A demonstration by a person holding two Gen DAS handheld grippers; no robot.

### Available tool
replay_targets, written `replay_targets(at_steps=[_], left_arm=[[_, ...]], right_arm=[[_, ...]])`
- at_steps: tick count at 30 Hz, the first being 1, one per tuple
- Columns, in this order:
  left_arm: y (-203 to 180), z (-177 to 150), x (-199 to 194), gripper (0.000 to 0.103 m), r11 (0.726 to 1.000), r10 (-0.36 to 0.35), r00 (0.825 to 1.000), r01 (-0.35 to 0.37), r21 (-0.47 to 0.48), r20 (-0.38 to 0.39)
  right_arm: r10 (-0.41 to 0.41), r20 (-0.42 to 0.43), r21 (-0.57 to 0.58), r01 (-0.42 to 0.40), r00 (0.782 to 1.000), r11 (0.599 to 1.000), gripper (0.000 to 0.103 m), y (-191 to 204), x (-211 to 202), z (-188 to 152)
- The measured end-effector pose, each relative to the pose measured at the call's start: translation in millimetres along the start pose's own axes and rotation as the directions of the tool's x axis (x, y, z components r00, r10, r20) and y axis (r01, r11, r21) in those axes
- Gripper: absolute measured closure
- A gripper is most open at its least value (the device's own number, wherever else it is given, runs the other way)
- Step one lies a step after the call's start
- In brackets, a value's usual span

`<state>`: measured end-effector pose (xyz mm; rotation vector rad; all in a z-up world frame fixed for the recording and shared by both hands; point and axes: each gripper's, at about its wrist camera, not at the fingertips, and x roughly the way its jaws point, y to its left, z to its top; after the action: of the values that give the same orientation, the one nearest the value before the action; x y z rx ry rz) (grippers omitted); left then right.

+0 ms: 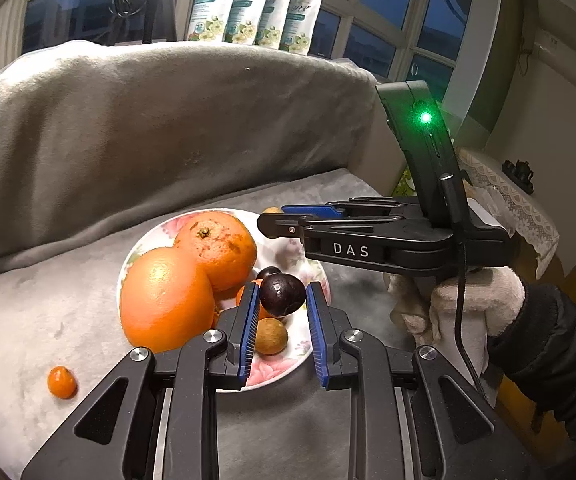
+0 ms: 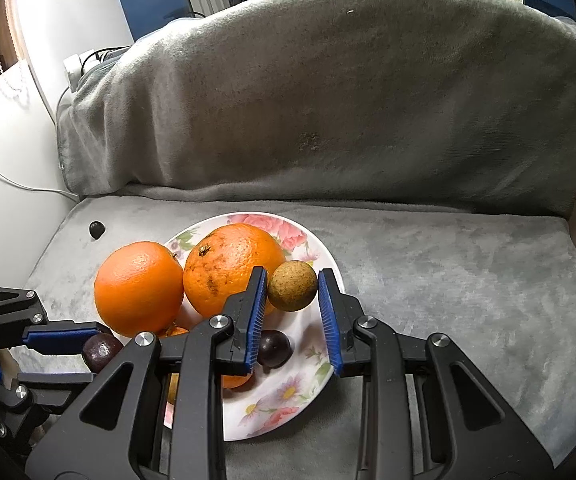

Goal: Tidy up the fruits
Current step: 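Open both tools to drop the plum and brown fruit onto the plate, then move both tools back toward the loose kumquat and plum on the blanket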

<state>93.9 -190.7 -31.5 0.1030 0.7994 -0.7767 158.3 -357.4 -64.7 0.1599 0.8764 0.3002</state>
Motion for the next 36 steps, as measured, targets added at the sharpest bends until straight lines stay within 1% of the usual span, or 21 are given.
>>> replay_targets(at_steps=[3,5,6,7,9,11,15,18,31,36], left_arm=[[-0.7,0.5,0.1,0.08,1.0,0.004,1.0,-0.004,0.004,0.002],[-0.2,-0.2,-0.2,0.08,1.0,0.01,1.0,-0.01,0.004,0.004],[-0.2,-0.3,-0.2,0.079,1.0,0.012,1.0,-0.012,0.004,0.004],[-0.1,-0.3,-0.7,0.076,1.0,0.014,1.0,-0.015,0.006,0.006],[0.2,-0.3,-2.2,0.059,1.0,0.024,1.0,-0.025,0.008,0.012],[0.2,0.0,-3.9,0.053,0.999,0.034,0.999,-0.034,0.011,0.02],[0.1,1.6,-7.3,0.038,0.999,0.051,0.998,-0.051,0.016,0.034],[0.7,2.6,-10.2,0.032,0.997,0.069,0.997,-0.069,0.015,0.041],[1.2,1.4,-26.7,0.032,0.995,0.093,0.994,-0.094,0.014,0.065],[0.4,-0.3,-34.9,0.032,0.994,0.103,0.992,-0.105,0.017,0.078]], right_arm=[[-0.001,0.005,0.005,0.001,1.0,1.0,0.075,-0.7,0.2,1.3],[0.0,0.008,0.015,0.0,1.0,1.0,0.063,-2.2,-0.9,1.8],[-0.001,0.012,0.018,0.001,1.0,1.0,0.049,-2.6,-1.7,1.7],[-0.005,0.019,0.02,0.004,1.0,1.0,0.04,-2.7,-3.2,1.6],[-0.013,0.035,0.019,0.012,0.999,1.0,0.037,-1.8,-7.6,1.2],[-0.014,0.042,0.02,0.013,0.999,1.0,0.036,-1.3,-10.1,2.0],[-0.023,0.052,0.017,0.022,0.998,1.0,0.023,0.0,-14.8,2.1],[-0.023,0.061,0.022,0.021,0.998,1.0,0.023,0.9,-19.1,2.0],[-0.03,0.136,0.058,0.023,0.99,0.998,0.023,3.4,-38.8,0.8],[-0.029,0.147,0.062,0.02,0.989,0.998,0.023,7.2,-43.9,-0.9]])
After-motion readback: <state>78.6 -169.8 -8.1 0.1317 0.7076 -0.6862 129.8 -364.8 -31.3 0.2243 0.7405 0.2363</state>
